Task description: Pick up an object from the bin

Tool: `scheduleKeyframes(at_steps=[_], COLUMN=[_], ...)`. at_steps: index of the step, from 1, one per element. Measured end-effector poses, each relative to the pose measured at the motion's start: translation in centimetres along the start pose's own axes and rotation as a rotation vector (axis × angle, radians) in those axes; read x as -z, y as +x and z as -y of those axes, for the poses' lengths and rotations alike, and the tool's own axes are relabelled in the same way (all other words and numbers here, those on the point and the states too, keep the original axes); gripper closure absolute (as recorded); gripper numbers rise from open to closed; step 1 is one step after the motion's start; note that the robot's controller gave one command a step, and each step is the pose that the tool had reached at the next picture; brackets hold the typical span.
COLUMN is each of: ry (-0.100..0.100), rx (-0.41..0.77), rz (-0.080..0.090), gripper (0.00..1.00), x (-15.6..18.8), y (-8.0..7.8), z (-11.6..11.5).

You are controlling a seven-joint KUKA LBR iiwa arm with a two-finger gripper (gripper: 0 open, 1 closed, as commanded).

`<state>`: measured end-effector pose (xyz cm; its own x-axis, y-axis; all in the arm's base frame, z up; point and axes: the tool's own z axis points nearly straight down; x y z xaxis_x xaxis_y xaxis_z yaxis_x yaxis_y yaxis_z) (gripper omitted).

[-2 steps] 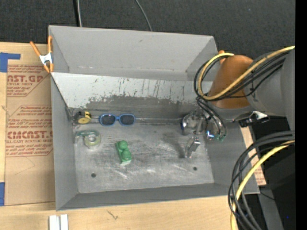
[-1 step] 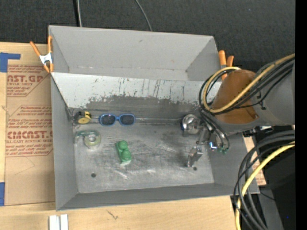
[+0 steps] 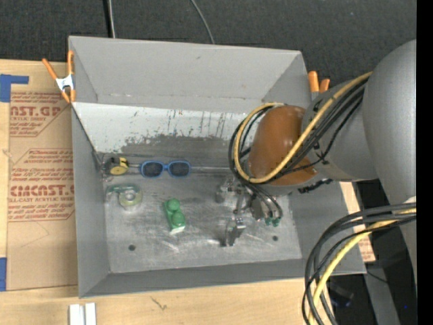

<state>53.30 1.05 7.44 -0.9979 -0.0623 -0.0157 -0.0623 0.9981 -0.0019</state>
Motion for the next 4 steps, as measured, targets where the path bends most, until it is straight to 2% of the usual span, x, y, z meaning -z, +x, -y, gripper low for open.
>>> scheduleKeyframes(at_steps=[1, 2, 3, 4], ry=[-0.007, -0.006, -0.006, -0.004], rx=[0.366, 0.364, 0.355, 0.38], rz=[-0.007, -0.007, -0.005, -0.003], gripper=[0.0, 1.0, 1.0, 1.0], x=[-0.1, 0.2, 9.7, 21.9], y=[-0.6, -0.7, -0.7, -0.2], z=[-13.8, -13.7, -15.4, -13.3])
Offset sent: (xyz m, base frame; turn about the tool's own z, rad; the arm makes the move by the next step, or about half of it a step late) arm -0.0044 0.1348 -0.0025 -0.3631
